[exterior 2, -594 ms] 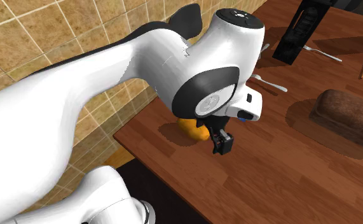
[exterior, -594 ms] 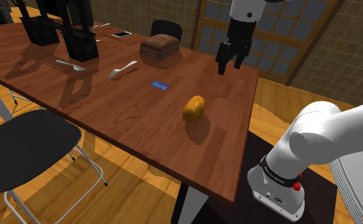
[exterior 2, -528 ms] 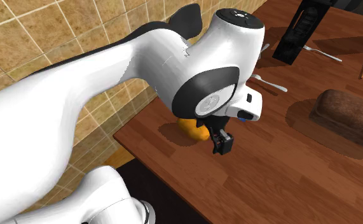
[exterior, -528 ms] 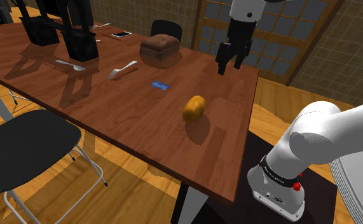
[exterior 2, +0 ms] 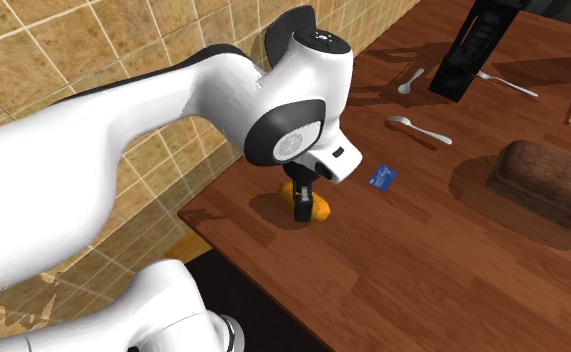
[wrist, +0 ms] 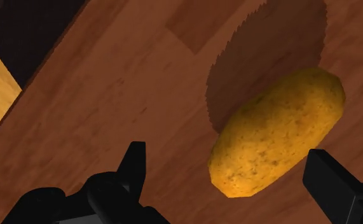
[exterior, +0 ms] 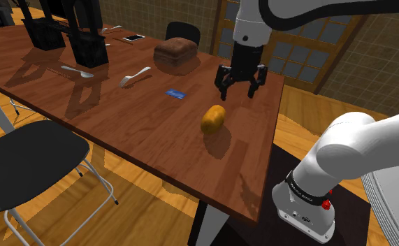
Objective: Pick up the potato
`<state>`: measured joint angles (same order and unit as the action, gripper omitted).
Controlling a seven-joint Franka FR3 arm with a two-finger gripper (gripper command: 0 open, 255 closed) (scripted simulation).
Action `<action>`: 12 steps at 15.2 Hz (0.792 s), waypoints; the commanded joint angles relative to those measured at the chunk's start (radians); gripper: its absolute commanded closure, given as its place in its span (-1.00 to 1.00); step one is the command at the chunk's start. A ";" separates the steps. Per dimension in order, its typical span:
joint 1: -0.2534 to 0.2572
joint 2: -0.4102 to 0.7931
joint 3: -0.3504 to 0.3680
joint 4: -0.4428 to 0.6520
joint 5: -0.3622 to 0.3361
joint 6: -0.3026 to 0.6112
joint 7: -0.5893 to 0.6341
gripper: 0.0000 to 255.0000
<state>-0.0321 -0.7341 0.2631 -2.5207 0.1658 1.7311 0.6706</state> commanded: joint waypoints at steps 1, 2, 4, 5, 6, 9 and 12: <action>-0.020 0.036 0.067 -0.010 0.049 0.047 0.156 -1.00; -0.030 0.057 0.100 -0.008 0.070 0.067 0.229 -1.00; -0.054 0.107 0.165 0.002 0.108 0.112 0.374 -1.00; -0.067 0.135 0.197 0.010 0.124 0.135 0.446 -1.00; -0.082 0.164 0.228 0.019 0.137 0.158 0.514 -1.00; -0.081 0.178 0.240 -0.011 0.143 0.203 0.513 -1.00; -0.081 0.195 0.251 -0.040 0.148 0.248 0.513 -1.00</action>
<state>-0.1130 -0.5428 0.5113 -2.5482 0.3114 1.9627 1.1838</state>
